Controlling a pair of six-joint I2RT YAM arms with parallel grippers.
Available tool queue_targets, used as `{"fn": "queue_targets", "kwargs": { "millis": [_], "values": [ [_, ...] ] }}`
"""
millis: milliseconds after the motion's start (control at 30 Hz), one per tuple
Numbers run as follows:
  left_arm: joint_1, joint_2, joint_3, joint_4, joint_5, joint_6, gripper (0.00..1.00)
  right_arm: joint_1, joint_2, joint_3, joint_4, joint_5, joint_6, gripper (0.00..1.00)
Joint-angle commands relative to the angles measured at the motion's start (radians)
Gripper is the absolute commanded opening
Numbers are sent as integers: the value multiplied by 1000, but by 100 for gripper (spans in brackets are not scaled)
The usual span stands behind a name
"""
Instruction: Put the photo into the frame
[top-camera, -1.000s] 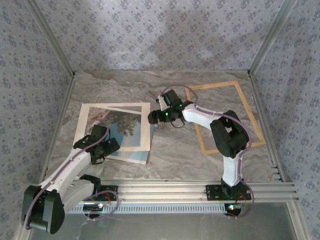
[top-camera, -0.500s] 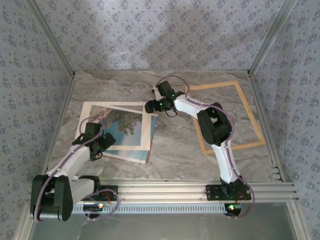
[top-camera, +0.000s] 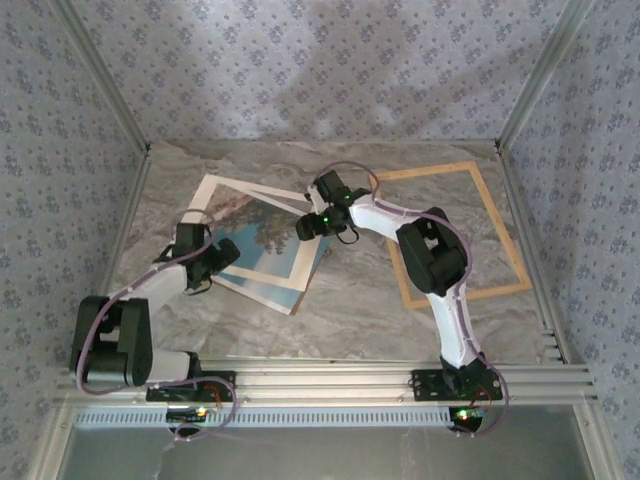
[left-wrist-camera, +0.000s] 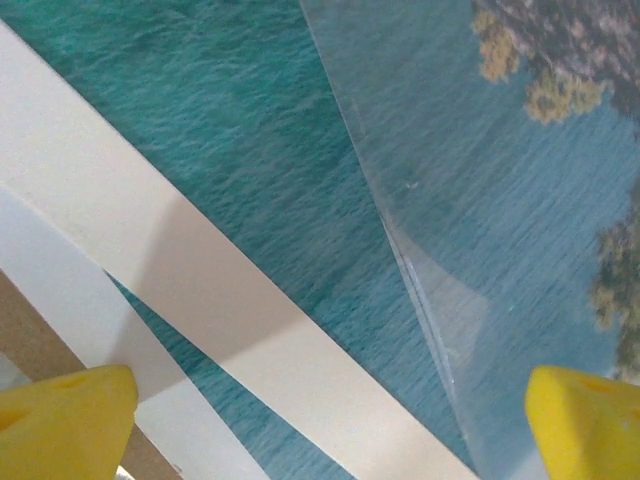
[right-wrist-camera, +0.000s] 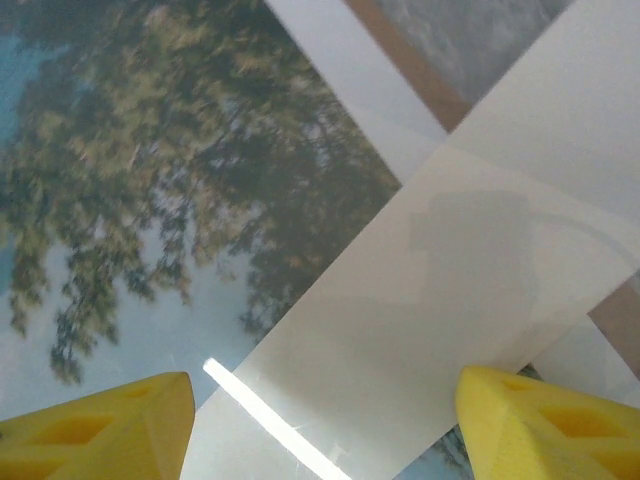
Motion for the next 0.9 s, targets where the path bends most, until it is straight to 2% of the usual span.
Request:
{"fn": "queue_targets", "kwargs": {
  "millis": [0, 267, 500, 600, 700, 867],
  "values": [
    [-1, 61, 59, 71, 55, 36, 99, 6, -54, -117, -34, -11, 47, 71],
    [0, 197, 197, 103, 10, 96, 99, 74, -171, -308, 109, -75, 191, 68],
    [42, 335, 377, 95, -42, 137, 99, 140, -210, -272, 126, -115, 215, 68],
    [45, 321, 416, 66, -51, 150, 99, 116, -261, -271, 94, -93, 180, 69],
    [42, 266, 382, 79, -49, 139, 98, 60, -289, -275, 84, -69, 147, 71],
    [16, 242, 335, 74, 12, 117, 98, -48, -251, -239, 85, -65, 122, 73]
  ]
}}
